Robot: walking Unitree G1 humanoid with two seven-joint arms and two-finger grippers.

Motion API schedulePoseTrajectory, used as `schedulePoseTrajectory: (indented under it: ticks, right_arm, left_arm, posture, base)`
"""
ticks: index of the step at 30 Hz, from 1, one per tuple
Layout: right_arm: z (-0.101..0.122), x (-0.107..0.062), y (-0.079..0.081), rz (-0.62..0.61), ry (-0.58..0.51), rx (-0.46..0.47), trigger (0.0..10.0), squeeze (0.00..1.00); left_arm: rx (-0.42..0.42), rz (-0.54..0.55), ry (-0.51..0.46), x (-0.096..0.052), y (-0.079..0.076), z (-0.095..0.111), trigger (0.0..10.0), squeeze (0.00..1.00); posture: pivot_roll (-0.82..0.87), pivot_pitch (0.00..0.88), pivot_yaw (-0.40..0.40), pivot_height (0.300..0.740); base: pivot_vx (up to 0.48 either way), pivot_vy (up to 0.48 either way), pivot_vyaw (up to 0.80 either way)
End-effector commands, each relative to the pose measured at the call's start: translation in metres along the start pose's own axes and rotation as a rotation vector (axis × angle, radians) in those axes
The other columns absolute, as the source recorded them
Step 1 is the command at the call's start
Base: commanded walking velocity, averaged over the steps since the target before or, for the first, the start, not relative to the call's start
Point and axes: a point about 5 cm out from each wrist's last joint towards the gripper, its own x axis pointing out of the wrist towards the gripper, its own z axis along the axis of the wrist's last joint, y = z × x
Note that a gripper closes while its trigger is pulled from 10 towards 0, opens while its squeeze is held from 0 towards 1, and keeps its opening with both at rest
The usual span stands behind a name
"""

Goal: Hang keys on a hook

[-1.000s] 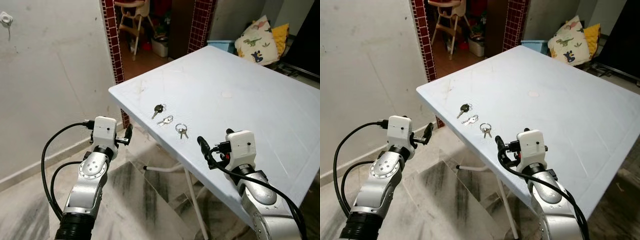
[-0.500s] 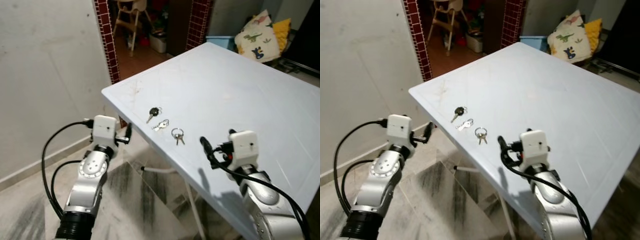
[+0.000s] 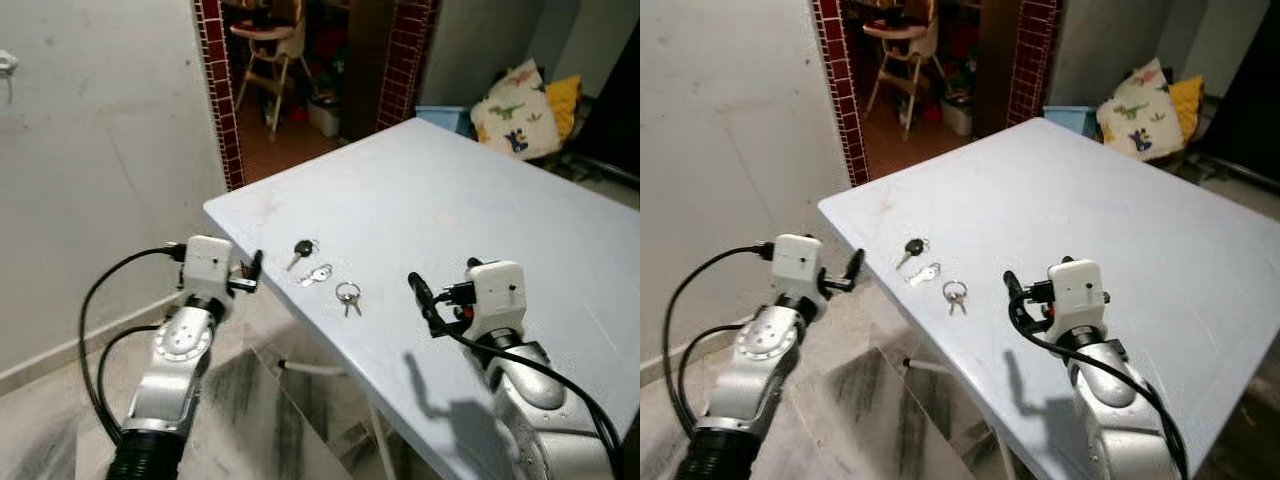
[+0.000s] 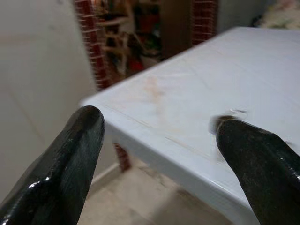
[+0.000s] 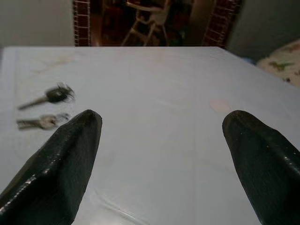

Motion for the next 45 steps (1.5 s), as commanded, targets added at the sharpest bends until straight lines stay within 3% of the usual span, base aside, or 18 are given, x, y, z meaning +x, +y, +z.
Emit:
schedulePoseTrajectory:
  ticks: [1, 3, 6, 7, 10, 13, 16, 21, 27, 32, 45]
  right_arm:
    - [0.002, 0.001, 0.003, 0.029, -0.001, -0.008, 10.0, 0.00]
    - [0.002, 0.001, 0.004, 0.032, 0.000, -0.007, 10.0, 0.00]
    - [0.001, 0.000, 0.008, 0.075, 0.007, -0.024, 10.0, 0.00]
    - [0.002, -0.001, 0.012, 0.114, 0.011, -0.040, 10.0, 0.00]
    - [0.002, -0.003, 0.016, 0.161, 0.025, -0.056, 10.0, 0.00]
    - [0.004, -0.002, 0.018, 0.188, 0.048, -0.152, 10.0, 0.00]
    - [0.012, 0.001, 0.020, 0.170, 0.027, -0.150, 10.0, 0.00]
    - [0.016, 0.013, 0.019, 0.123, 0.014, -0.084, 10.0, 0.00]
    - [0.007, 0.015, 0.014, 0.083, 0.096, -0.029, 10.0, 0.00]
    - [0.007, 0.014, 0.008, 0.050, 0.088, -0.041, 10.0, 0.00]
    - [0.003, 0.012, 0.006, 0.018, 0.106, -0.021, 10.0, 0.00]
  left_arm:
    - [0.000, 0.007, -0.008, 0.001, 0.001, 0.003, 10.0, 0.00]
    - [0.005, 0.009, -0.008, 0.001, 0.002, 0.004, 10.0, 0.00]
    - [0.080, 0.050, -0.011, -0.002, 0.009, 0.002, 10.0, 0.00]
    - [0.093, 0.067, 0.015, -0.007, 0.019, -0.005, 10.0, 0.00]
    - [0.105, 0.032, 0.049, -0.019, 0.027, -0.016, 10.0, 0.00]
    - [0.157, -0.039, 0.034, -0.030, 0.025, -0.018, 10.0, 0.00]
    - [0.177, -0.061, 0.028, -0.034, 0.022, -0.019, 10.0, 0.00]
    - [0.179, -0.075, -0.023, -0.027, 0.014, -0.007, 10.0, 0.00]
    - [0.165, -0.086, -0.049, -0.023, 0.012, 0.001, 10.0, 0.00]
    - [0.153, -0.097, -0.047, -0.021, 0.007, 0.001, 10.0, 0.00]
    - [0.141, -0.110, -0.041, -0.018, 0.003, 0.001, 10.0, 0.00]
  posture:
    - [0.02, 0.000, -0.030, 0.740]
    - [0.02, 0.000, -0.030, 0.740]
    - [0.02, 0.000, -0.030, 0.740]
    - [0.02, 0.000, -0.030, 0.740]
    - [0.03, 0.000, -0.034, 0.740]
    - [0.03, 0.000, -0.038, 0.740]
    - [0.04, 0.000, -0.038, 0.740]
    - [0.06, 0.000, -0.039, 0.740]
    - [0.07, 0.000, -0.039, 0.740]
    - [0.06, 0.000, -0.032, 0.740]
    - [0.05, 0.000, -0.021, 0.740]
  base:
    - [0.000, 0.000, 0.00]
    - [0.000, 0.000, 0.00]
    - [0.000, 0.000, 0.00]
    - [0.000, 0.000, 0.00]
    - [0.000, 0.000, 0.00]
    - [0.000, 0.000, 0.00]
    - [0.000, 0.000, 0.00]
    - [0.000, 0.000, 0.00]
    - [0.000, 0.000, 0.00]
    - [0.000, 0.000, 0.10]
    - [0.000, 0.000, 0.76]
